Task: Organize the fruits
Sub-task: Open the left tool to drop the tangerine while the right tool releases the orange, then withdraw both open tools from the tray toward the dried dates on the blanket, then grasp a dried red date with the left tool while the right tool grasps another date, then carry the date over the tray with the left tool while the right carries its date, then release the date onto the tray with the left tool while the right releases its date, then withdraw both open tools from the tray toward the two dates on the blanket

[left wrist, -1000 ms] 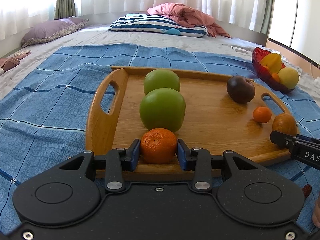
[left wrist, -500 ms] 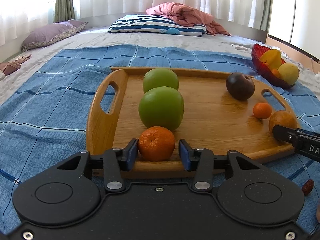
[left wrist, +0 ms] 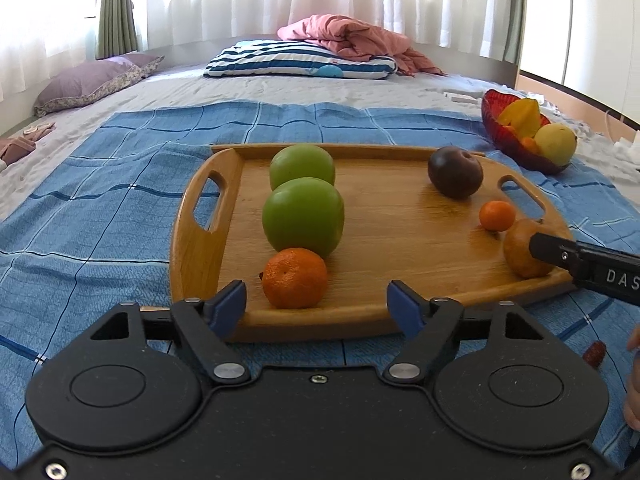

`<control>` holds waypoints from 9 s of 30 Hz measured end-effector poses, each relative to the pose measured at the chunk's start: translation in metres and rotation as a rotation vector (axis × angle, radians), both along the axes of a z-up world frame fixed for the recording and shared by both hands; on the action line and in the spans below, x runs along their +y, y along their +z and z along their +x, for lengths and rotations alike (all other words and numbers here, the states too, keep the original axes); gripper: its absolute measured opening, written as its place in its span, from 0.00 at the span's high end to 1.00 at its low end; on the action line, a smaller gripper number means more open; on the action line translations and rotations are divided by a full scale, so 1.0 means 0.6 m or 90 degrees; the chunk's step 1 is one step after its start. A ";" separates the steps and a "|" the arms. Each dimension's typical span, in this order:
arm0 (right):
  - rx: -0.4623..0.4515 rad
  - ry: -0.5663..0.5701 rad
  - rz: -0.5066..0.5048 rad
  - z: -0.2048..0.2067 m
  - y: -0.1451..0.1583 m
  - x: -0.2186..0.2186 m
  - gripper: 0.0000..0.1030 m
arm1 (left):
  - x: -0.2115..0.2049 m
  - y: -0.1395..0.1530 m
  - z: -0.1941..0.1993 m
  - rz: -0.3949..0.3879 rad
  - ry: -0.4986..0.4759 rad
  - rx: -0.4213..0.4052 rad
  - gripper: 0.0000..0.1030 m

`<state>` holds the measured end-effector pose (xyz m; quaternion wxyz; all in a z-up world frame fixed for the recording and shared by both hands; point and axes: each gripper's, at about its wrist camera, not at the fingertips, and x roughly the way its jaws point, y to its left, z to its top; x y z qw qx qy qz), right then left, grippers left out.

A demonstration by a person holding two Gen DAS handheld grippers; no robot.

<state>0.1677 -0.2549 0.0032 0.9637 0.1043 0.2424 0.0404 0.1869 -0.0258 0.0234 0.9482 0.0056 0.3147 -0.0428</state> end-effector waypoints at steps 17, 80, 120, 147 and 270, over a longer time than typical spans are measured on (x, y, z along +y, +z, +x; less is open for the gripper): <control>-0.015 -0.030 0.036 -0.064 -0.003 -0.028 0.12 | -0.007 0.020 -0.091 -0.042 -0.040 -0.016 0.12; -0.037 0.002 -0.142 -0.163 -0.039 0.055 0.17 | 0.057 -0.036 -0.219 -0.029 0.042 -0.035 0.38; 0.034 0.013 -0.110 -0.104 -0.031 0.048 0.74 | 0.029 -0.030 -0.215 -0.032 0.070 -0.035 0.73; -0.047 0.012 -0.088 -0.113 0.036 0.057 0.76 | 0.028 0.058 -0.164 -0.061 -0.017 -0.100 0.74; 0.003 0.101 -0.064 -0.105 0.065 0.076 0.10 | 0.028 0.078 -0.144 -0.074 -0.143 -0.007 0.04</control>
